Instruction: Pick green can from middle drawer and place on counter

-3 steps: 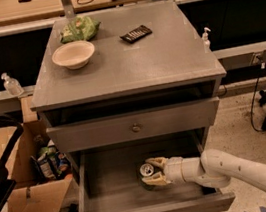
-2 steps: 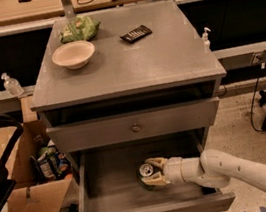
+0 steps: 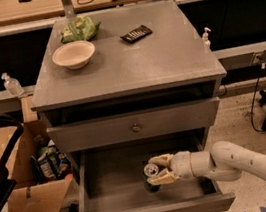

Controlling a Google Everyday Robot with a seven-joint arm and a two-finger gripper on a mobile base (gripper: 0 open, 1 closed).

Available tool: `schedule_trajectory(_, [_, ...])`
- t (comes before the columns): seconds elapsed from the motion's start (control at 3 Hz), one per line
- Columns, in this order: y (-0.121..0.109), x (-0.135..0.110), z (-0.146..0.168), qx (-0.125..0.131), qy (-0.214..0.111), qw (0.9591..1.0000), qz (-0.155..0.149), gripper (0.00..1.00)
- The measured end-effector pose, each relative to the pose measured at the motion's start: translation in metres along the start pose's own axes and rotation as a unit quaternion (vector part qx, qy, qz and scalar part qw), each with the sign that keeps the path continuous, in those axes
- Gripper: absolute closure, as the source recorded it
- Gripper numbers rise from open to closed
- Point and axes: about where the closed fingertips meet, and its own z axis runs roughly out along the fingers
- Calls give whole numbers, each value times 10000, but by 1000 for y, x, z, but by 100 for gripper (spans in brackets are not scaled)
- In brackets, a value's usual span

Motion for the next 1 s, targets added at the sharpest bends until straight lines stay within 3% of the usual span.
schedule_trajectory(0.33, [17, -80, -81, -102, -164, 9994, 303, 100])
schedule_trajectory(0.67, [14, -149, -143, 61, -130, 9990, 419, 100])
schedule_trajectory(1.0, [-7, -224, -203, 672, -92, 9964, 498, 100])
